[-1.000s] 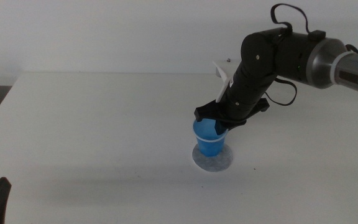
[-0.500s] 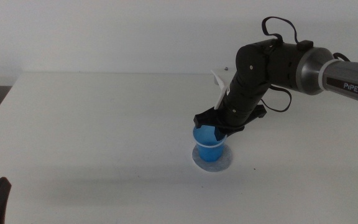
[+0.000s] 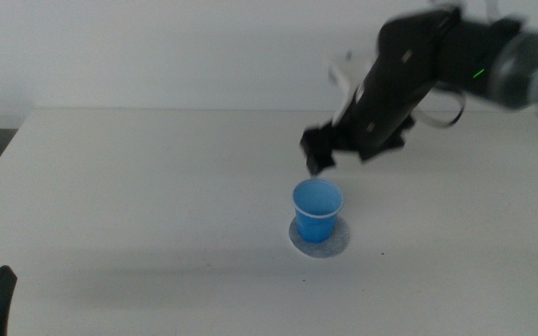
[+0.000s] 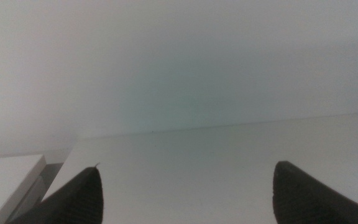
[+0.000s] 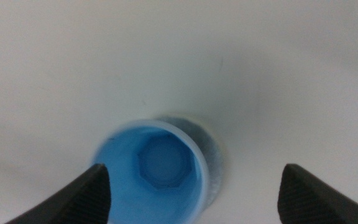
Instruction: Place an empty cup on a cup mat.
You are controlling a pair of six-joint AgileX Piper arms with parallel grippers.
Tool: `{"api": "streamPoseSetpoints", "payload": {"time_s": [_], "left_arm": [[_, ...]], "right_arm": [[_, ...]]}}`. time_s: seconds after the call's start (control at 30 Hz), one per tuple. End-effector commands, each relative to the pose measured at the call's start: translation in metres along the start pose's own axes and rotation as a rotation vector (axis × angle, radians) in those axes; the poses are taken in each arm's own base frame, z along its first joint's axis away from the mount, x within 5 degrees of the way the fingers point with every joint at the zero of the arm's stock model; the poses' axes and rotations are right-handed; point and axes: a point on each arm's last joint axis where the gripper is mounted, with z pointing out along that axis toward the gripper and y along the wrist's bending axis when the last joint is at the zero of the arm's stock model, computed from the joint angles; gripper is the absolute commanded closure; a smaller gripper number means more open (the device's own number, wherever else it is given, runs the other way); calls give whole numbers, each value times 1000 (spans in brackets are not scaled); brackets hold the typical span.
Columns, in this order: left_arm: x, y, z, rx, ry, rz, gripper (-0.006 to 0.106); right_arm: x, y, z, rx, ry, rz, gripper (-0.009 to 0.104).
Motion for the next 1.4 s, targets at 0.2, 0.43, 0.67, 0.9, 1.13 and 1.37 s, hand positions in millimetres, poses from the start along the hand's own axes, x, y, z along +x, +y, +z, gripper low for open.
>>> {"api": "streamPoseSetpoints", "payload": {"time_s": [0.2, 0.43, 0.67, 0.9, 1.13, 1.37], "left_arm": [[-1, 0, 0, 2, -10, -3, 7], [-1, 0, 0, 2, -10, -3, 7], [-1, 0, 0, 2, -10, -3, 7], [-1, 0, 0, 2, -10, -3, 7], [-1, 0, 0, 2, -10, -3, 7], [-1, 0, 0, 2, -10, -3, 7]], "right_arm": [[9, -51, -165, 53, -366, 45, 13], [81, -67, -196, 111, -559, 95, 13], [163, -63, -199, 135, -704, 141, 13], [230, -70, -197, 242, -794, 247, 13], [278, -80, -197, 335, -914, 433, 13], [291, -70, -186, 254, -877, 339, 13]]}}
